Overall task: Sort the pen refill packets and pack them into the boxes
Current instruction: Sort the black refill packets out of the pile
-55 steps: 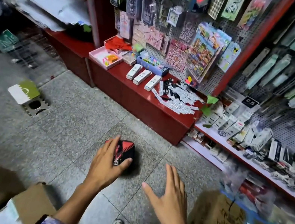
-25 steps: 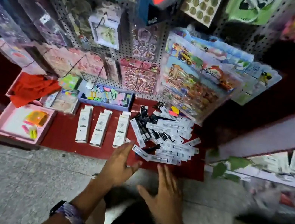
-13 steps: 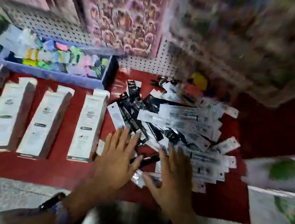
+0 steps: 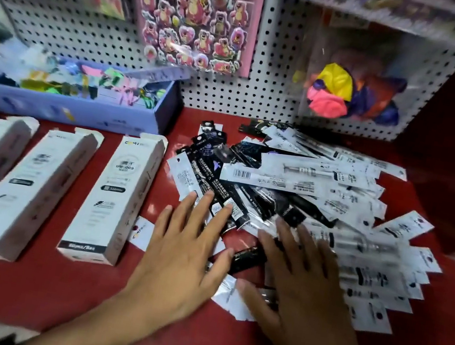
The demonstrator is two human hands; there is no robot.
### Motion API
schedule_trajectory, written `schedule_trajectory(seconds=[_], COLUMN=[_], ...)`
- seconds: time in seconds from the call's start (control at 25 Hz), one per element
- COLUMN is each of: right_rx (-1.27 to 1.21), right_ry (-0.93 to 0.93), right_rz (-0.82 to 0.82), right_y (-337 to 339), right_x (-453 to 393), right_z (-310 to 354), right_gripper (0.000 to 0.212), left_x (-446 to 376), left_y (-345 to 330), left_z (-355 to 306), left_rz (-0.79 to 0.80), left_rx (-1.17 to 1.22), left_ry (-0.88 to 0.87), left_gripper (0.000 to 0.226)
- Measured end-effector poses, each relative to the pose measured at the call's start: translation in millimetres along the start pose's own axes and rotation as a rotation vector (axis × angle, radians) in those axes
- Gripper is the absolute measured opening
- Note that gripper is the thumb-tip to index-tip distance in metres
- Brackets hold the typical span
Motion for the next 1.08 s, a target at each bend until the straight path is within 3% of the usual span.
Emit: schedule_trajectory(seconds=[0.24, 0.4, 0.48, 0.64, 0.76, 0.88, 1.08], right_rx=[-0.081, -0.118, -0.086, -0.062, -0.045, -0.071, 0.01], right_ry=[-0.034, -0.036, -0.029, -0.02, -0.075, -0.062, -0.109], right_rz=[0.087, 0.057, 0.088, 0.217, 0.06, -0.082, 0.103], right_y=[10.8, 25.4, 24.8, 25.3, 54.0, 71.6, 39.8], right_x=[3.6, 11.3, 11.0, 1.2, -21.9, -56.7, -98.0], right_z=[3.5, 7.3, 9.1, 5.2, 5.2, 23.7, 36.5], right_gripper=[0.076, 0.074, 0.073, 0.068, 0.054, 0.048, 0.05], left_x=[4.9, 9.6, 8.7, -2.0, -9.8, -18.5, -45.1], left_y=[5.9, 15.0, 22.6, 26.7, 26.8, 33.1, 39.7], left_z=[-5.4, -9.0, -10.8, -10.4, -4.8, -3.8, 11.8], left_rz=[-0.003, 0.039, 0.095, 0.27, 0.296, 0.227, 0.249], left_rx=[0.01, 0.044, 0.052, -0.058, -0.115, -0.025, 0.096], left_ry=[0.003, -0.019, -0.037, -0.141, -0.232, -0.266, -0.172], left_gripper=[0.062, 0.068, 0.071, 0.052, 0.058, 0.054, 0.041])
Point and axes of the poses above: each hand's wrist, its own x-axis away from the middle knuckle, its own y-axis out of the back of the hand, z = x × y, the point moved 8 cm from there along -x, towards the middle knuckle, and after that the axes turned 4 degrees about x, right-handed, at the moved point
